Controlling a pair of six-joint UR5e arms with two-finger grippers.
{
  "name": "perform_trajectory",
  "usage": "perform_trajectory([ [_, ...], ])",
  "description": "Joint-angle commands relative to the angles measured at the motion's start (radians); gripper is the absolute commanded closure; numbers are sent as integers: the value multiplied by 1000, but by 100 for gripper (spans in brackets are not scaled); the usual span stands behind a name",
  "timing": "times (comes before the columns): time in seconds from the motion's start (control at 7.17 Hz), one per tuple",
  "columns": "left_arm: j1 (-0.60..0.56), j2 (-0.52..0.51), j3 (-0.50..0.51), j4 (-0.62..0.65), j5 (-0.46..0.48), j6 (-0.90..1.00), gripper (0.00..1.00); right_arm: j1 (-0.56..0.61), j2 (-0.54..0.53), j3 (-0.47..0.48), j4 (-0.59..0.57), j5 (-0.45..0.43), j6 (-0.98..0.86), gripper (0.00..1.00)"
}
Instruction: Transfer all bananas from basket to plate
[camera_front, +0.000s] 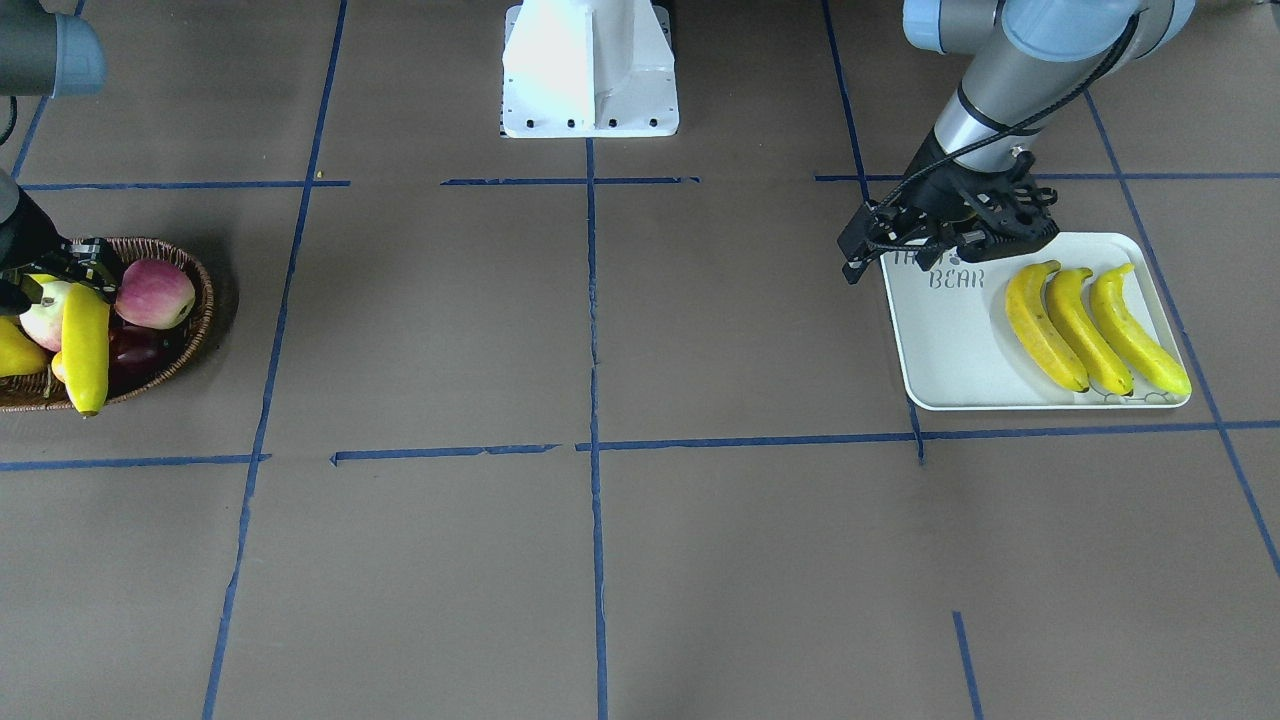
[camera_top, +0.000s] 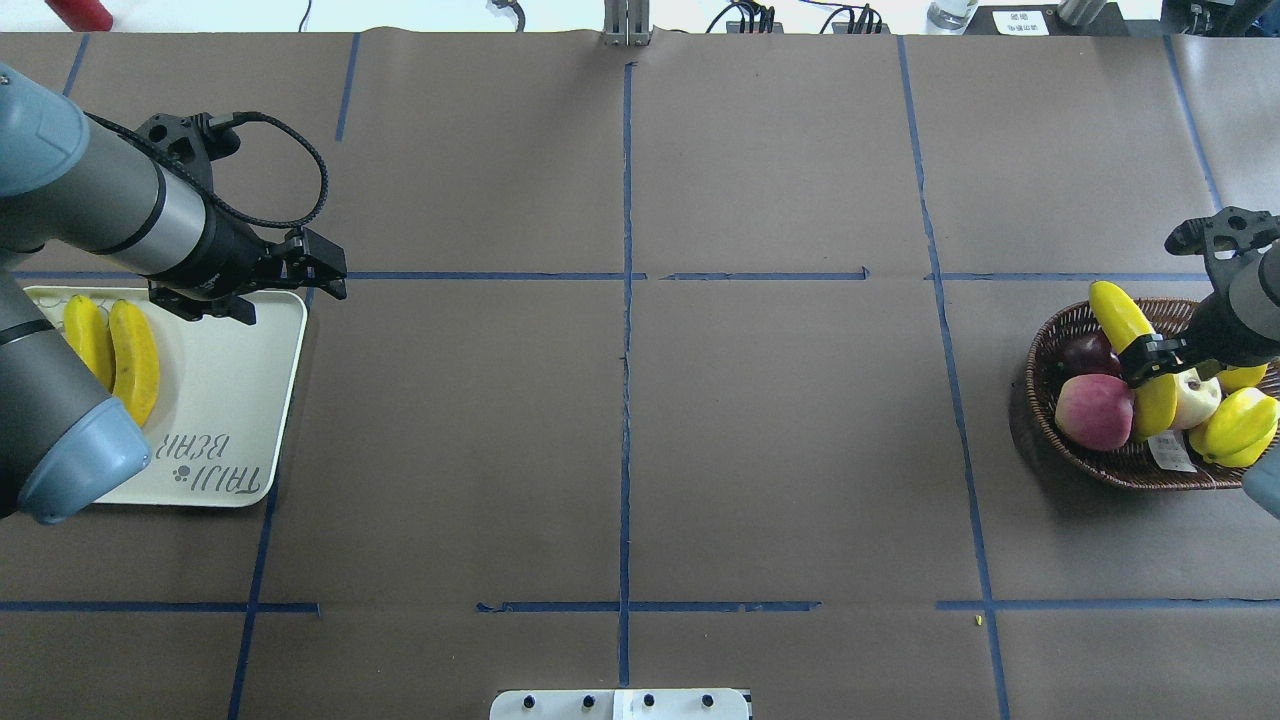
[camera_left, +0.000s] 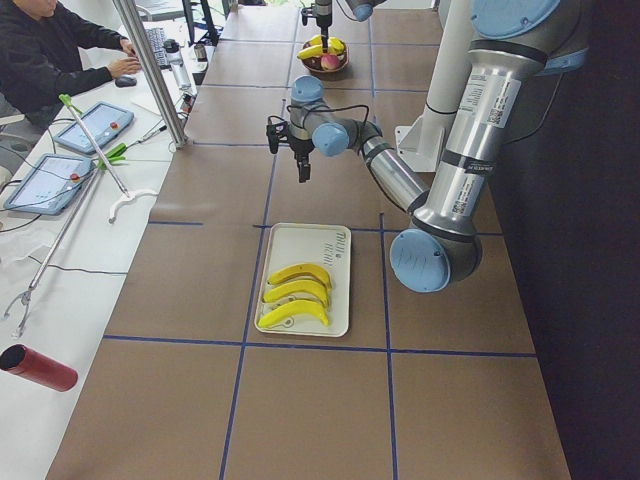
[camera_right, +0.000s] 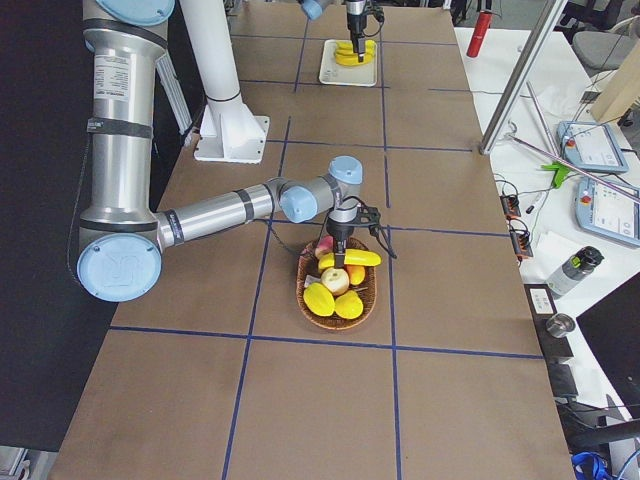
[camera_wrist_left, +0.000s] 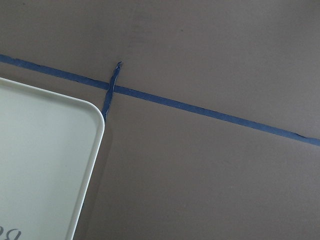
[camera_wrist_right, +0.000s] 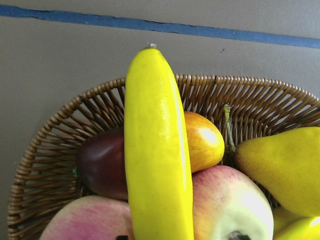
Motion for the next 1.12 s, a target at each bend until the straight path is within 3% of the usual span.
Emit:
perform_trajectory([
  [0.0, 0, 0, 0, 0, 1, 0, 1, 0, 1, -5, 1, 1, -1, 38],
  [0.28, 0, 2, 0, 0, 2, 0, 1, 0, 1, -2, 1, 3, -1, 77],
  [0.42, 0, 2, 0, 0, 1, 0, 1, 0, 2, 8, 1, 4, -1, 90],
  [0.56, 0, 2, 0, 0, 2, 0, 1, 1, 1, 33, 1, 7, -1, 97],
  [0.98, 0, 5, 0, 0, 1, 0, 1, 50, -24, 126, -13, 14, -6, 100],
])
